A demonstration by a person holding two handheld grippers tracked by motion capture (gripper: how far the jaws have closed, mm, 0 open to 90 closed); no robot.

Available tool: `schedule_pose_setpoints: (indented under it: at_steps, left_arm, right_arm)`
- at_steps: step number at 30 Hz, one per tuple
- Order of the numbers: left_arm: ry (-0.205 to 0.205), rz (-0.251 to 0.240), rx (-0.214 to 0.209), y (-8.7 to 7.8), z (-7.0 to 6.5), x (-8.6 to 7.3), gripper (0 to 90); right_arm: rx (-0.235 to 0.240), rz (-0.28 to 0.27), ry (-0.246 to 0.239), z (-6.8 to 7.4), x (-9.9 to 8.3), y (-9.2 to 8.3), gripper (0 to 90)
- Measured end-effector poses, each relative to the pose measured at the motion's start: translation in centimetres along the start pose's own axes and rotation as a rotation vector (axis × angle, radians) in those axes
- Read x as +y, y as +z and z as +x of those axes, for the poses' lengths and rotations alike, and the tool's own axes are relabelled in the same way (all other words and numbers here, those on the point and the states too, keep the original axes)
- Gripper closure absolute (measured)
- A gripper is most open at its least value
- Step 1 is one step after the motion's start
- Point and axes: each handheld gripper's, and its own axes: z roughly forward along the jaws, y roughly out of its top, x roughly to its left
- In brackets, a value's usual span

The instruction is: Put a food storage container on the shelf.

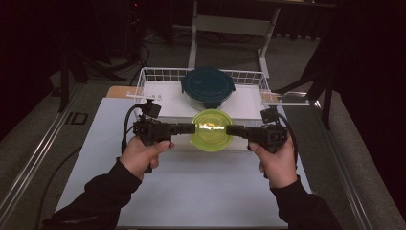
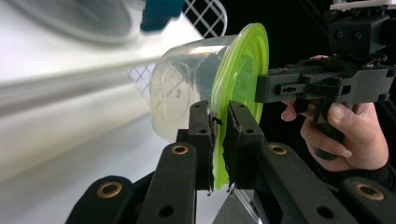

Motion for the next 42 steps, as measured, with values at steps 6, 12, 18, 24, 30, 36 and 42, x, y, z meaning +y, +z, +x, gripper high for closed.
schedule_pose_setpoints:
  at_steps: [6,12,18,24,30,36,42]
  left_arm:
    - [0.012,-0.024,0.011,-0.7,-0.5,2.6,81.5]
    - [0.026,-0.051,0.021,-1.3,-1.0,5.2,81.5]
    - [0.02,-0.071,0.032,-1.1,-0.9,7.1,81.4]
    - [0.007,-0.086,0.063,-0.7,-0.3,8.3,81.4]
    - [-0.017,-0.089,0.082,0.0,0.5,9.3,81.2]
    - [-0.044,-0.093,0.088,0.5,1.4,9.8,80.8]
    - [-0.047,-0.114,0.085,0.7,2.1,10.3,78.9]
  right_arm:
    - [-0.01,-0.026,-0.023,0.8,2.8,-0.4,80.5]
    - [-0.022,-0.05,-0.047,1.4,5.6,-0.7,80.5]
    - [-0.045,-0.067,-0.045,1.6,7.7,-0.7,80.4]
    - [-0.065,-0.068,-0.037,1.1,9.2,-0.1,80.3]
    - [-0.089,-0.057,-0.021,0.5,10.6,0.6,80.1]
    - [-0.105,-0.036,0.003,-0.1,11.4,1.4,80.2]
    - [-0.084,-0.028,0.034,-0.5,12.2,1.7,79.5]
